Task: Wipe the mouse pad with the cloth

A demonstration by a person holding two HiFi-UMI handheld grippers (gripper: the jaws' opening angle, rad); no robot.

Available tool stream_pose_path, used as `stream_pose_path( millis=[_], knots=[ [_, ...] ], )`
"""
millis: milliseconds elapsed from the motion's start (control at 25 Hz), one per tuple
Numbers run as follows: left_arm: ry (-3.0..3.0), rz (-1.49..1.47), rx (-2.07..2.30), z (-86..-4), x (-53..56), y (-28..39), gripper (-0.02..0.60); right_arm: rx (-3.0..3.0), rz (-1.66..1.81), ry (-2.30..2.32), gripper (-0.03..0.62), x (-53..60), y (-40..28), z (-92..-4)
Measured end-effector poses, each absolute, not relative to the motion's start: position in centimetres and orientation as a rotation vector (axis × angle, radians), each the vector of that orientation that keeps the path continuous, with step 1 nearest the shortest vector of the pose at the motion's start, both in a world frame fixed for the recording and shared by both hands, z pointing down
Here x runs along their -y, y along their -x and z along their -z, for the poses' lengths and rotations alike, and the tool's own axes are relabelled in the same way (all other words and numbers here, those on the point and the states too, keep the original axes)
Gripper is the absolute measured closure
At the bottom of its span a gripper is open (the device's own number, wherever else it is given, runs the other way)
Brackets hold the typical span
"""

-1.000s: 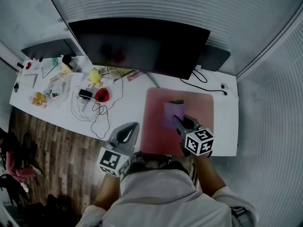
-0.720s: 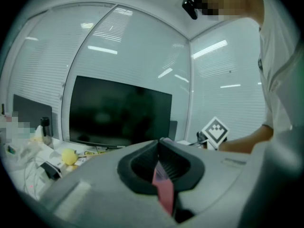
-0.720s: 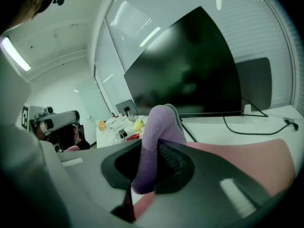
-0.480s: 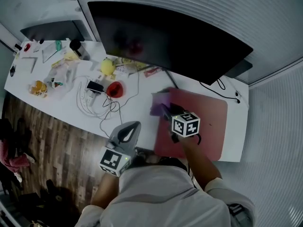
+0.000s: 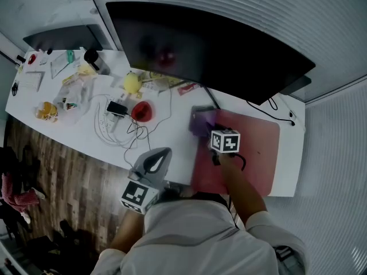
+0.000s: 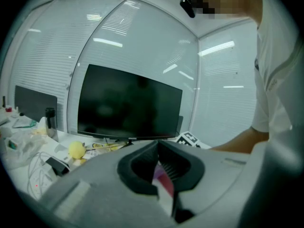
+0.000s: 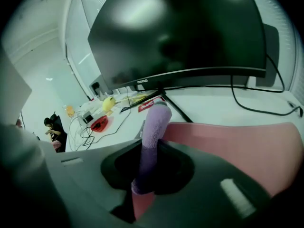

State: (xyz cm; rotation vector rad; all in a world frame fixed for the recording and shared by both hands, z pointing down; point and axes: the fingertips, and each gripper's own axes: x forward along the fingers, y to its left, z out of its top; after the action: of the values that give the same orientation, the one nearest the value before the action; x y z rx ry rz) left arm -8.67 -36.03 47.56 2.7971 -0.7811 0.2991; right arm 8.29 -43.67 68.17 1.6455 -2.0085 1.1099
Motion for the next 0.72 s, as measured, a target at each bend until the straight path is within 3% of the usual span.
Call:
stream_pose_path(
  millis=[720],
  knots=[
    [-2.843,-0.326,0.643,-46.9,28.8,-6.1,0.58,1.728,-1.206,-1.968,0.543,32.7,-30.3,-69.9]
  ],
)
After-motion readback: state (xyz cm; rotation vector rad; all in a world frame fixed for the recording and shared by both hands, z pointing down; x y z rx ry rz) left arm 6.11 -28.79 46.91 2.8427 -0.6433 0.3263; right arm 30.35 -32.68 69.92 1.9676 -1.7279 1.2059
